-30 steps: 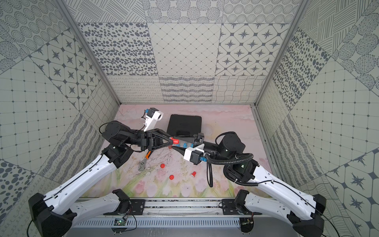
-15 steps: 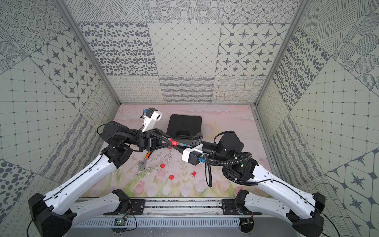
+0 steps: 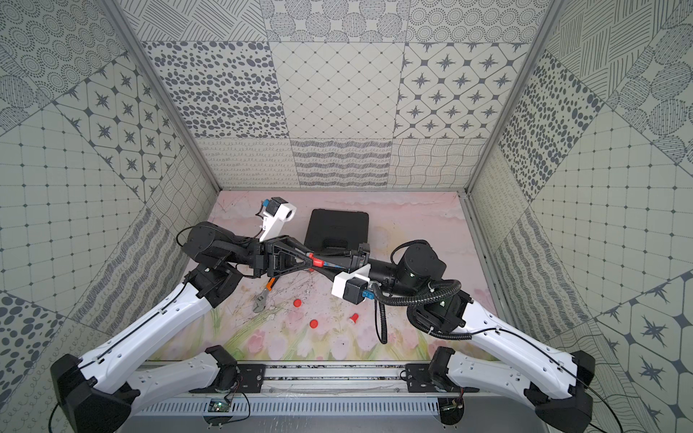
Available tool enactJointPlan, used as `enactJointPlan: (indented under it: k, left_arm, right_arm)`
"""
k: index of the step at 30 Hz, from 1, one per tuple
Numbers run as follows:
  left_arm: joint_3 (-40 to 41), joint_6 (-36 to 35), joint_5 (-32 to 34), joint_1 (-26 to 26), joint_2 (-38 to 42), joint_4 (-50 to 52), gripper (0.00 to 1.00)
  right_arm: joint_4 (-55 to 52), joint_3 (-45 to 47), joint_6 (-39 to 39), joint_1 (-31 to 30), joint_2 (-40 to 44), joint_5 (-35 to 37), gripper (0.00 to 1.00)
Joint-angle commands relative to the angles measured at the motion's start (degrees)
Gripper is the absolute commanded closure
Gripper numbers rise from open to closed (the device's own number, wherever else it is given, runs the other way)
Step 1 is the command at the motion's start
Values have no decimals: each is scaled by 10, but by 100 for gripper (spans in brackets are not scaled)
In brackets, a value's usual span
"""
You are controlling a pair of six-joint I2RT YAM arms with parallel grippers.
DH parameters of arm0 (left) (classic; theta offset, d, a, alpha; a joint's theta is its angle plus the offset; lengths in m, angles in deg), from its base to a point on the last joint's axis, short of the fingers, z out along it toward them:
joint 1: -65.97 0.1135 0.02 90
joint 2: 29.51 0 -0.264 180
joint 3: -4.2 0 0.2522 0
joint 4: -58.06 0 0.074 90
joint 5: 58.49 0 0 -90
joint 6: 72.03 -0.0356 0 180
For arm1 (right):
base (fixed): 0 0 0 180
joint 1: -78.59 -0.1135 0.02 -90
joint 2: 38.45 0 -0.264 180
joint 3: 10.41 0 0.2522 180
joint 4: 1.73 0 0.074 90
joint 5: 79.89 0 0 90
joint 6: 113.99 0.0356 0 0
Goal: Close the stamp cap
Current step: Pick up the stamp from the center of the board.
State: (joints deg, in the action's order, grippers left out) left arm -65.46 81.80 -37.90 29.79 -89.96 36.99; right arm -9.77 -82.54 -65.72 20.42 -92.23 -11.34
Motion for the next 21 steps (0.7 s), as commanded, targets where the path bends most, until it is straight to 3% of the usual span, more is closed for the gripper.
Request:
enactJointPlan:
  k: [1,4,7,14,21]
  left_arm:
    - [-4,-65,-8,9,12,60,78]
    - [-14,-177,27,31,40,209,62]
    - [-25,-255,57,80,63,341,56]
    - [-12,-344,118,202,115,470,52]
    - [-15,-476,263,232,128,597,49]
  right_arm:
    - [7,-13,14,-6,-5,28,87]
    - [-12,-14,33,-7,-10,53,87]
    - [-32,-16,70,-10,-18,74,87]
    - [-71,-29,191,-46,-58,167,91]
    - [-120,-50,404,-99,-115,292,99]
